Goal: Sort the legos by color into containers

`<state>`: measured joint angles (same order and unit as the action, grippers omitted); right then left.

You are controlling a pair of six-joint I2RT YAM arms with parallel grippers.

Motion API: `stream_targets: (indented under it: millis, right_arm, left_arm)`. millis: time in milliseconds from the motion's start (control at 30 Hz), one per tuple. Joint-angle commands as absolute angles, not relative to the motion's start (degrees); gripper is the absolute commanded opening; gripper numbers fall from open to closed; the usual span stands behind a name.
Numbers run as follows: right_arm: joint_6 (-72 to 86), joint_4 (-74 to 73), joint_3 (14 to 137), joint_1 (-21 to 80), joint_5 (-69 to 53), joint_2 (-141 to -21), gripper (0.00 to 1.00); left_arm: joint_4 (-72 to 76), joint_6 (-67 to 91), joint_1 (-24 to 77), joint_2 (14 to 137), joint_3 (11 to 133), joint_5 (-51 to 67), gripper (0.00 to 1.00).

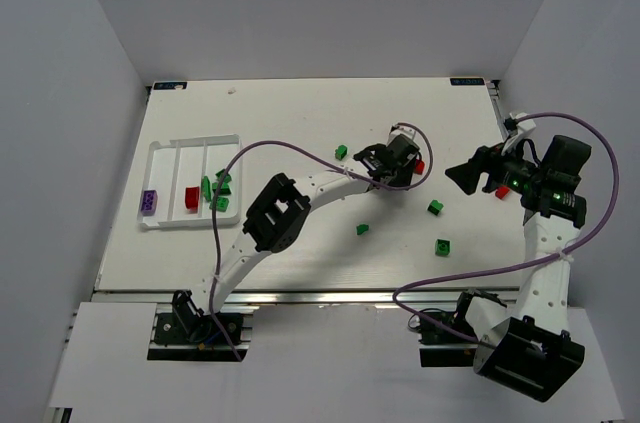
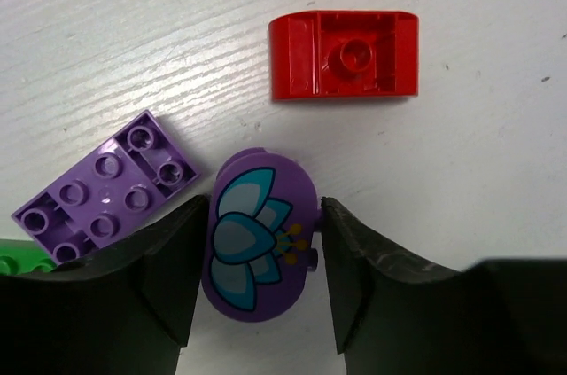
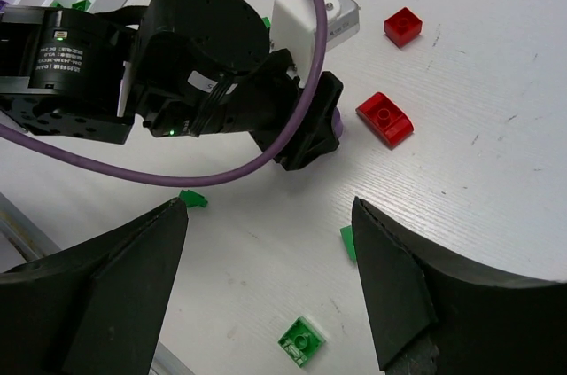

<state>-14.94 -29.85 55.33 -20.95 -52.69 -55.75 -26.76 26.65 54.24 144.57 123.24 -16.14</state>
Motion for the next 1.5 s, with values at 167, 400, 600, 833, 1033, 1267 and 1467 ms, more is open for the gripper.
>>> stream_targets:
  millis: [167,400,600,833,1033,1267,1467]
  right_arm:
    - [-14.5,-30.8,56.9,-21.2,-54.1,-54.8,0.79]
    - [-14.1,-28.9,57.9,-21.2,-54.4,-55.6,0.79]
    - [-14.0,-25.5,59.9,-21.2,-56.6,-57.2,0.7]
    - [-13.0,-22.8,62.3,-21.1,-60.2,-58.6,0.32]
    - [-16.3,-26.6,61.4,-18.2,-58.1,-59.3,0.14]
    - [-17.6,-26.9,57.4,-12.4,-56.0,-58.6,0.14]
    - [-19.1,-26.7,55.4,-8.4,-54.5,-59.4,0.15]
  left_arm:
    - [-24.2,24.4,54.7,143.2,125.2,-16.3,0.44]
    - [-18.2,24.4,55.2,133.0,113.6,-12.8,0.23]
    - [-12.8,24.7,55.2,116.5,97.8,-13.3,0.14]
    - [-13.3,27.2,53.7,98.5,78.6,-17.3,0.14]
    - [-19.5,30.5,45.5,82.5,65.3,-18.5,0.14]
    - [-26.8,27.3,25.9,67.4,57.1,-15.7,0.17]
    - [-31.3,21.6,9.7,66.4,55.8,-9.3,0.18]
